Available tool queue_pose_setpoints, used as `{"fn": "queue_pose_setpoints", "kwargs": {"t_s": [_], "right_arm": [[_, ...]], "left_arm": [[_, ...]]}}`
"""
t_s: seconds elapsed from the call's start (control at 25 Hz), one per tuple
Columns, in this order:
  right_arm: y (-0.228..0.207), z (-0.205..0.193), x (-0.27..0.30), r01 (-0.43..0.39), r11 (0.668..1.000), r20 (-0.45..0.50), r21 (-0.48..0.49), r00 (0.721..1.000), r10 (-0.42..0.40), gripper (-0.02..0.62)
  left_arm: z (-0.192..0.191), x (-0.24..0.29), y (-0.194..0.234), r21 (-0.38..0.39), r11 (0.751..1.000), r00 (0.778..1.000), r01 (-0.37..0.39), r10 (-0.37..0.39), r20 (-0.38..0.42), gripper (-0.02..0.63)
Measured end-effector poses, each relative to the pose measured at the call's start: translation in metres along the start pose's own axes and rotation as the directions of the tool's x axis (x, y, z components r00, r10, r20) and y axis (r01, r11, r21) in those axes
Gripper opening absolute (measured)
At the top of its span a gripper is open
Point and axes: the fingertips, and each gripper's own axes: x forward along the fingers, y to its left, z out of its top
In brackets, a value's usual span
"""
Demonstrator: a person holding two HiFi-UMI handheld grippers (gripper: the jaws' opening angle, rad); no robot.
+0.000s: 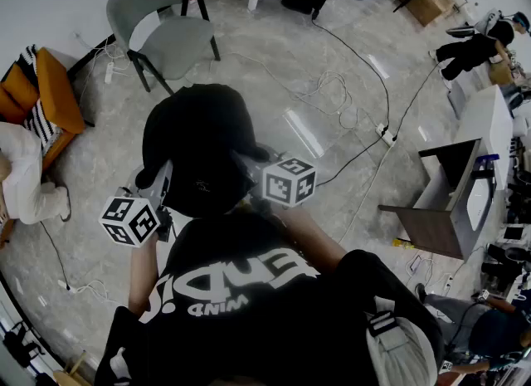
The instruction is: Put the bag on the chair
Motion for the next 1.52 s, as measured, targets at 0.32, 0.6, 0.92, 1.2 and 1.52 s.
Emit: {"fn": "queue_pose_setpoints", "kwargs": {"t_s": [0.32,0.6,0.92,1.2,1.52], "right_arm": [[0.002,-0.005,0.001,0.016,1.0,-0.007,0.008,1.0,-0.016,0.01],[0.007,-0.009,0.015,0.049,0.998,0.021,0.028,0.999,-0.05,0.011],[0.005,-0.007,0.022,0.098,0.993,0.07,0.064,0.992,-0.102,0.011],[-0.008,0.004,0.038,0.097,0.99,0.081,0.097,0.991,-0.105,0.011],[-0.031,0.027,0.087,0.066,0.99,0.066,0.122,0.995,-0.075,0.011]], "left_arm": [[-0.006,-0.002,0.0,-0.01,1.0,1.0,0.022,-0.022,-0.017,0.023],[-0.007,-0.007,0.015,-0.008,0.999,0.998,0.053,-0.053,-0.026,0.022],[-0.005,-0.002,0.024,0.023,0.993,0.992,0.116,-0.115,-0.042,0.021],[0.005,0.017,0.039,0.023,0.992,0.991,0.122,-0.121,-0.055,0.022],[0.027,0.049,0.082,0.012,0.994,0.992,0.108,-0.107,-0.068,0.023]]}}
